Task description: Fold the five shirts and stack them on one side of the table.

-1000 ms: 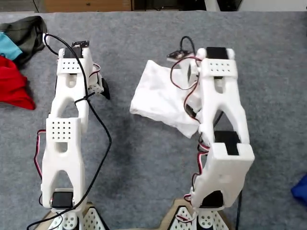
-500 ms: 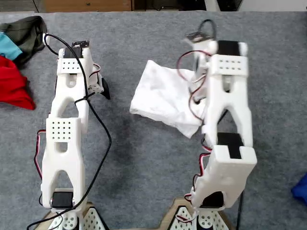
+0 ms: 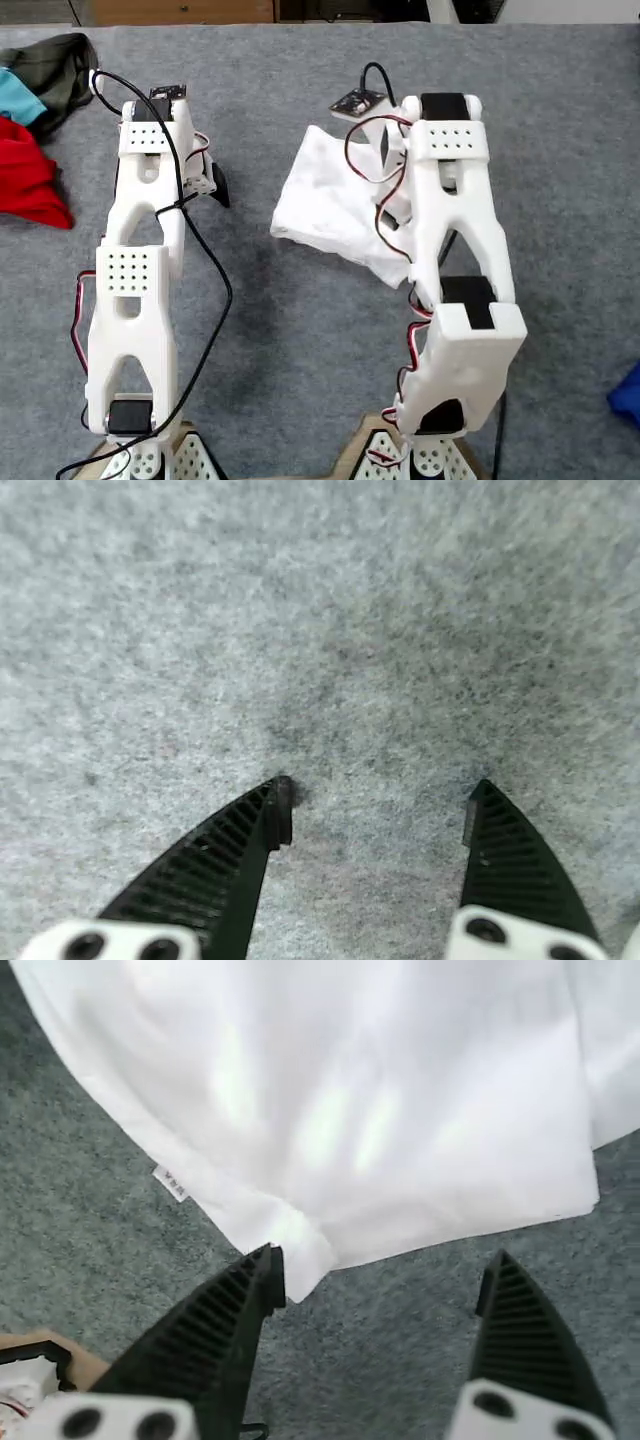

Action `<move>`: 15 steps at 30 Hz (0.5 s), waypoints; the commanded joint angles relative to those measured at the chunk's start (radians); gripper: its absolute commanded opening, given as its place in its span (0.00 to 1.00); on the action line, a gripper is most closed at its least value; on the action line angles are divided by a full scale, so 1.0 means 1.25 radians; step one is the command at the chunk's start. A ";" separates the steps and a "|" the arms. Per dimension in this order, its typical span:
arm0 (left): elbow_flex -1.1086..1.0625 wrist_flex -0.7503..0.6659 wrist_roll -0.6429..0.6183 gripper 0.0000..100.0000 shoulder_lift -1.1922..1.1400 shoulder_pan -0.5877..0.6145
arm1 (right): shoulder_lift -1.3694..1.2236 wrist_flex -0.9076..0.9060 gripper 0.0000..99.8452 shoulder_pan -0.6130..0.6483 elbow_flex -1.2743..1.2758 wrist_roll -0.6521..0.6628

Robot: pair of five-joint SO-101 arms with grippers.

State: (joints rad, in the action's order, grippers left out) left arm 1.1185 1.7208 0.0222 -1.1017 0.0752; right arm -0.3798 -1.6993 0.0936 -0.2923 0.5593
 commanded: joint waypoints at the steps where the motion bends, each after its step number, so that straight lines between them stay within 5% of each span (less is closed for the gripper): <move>1: 0.041 -0.011 0.005 0.29 0.006 -0.018 | -0.015 0.015 0.29 0.019 -0.008 0.005; 8: 0.041 -0.011 0.005 0.29 0.006 -0.020 | -0.013 0.007 0.11 0.015 -0.002 -0.016; 15: 0.041 -0.011 0.005 0.29 0.006 -0.020 | -0.018 0.007 0.09 0.002 0.001 -0.011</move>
State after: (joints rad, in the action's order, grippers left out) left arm 1.1185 1.7208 0.0222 -1.1017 0.0752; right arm -0.4089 -1.6932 0.1059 -0.2908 0.5501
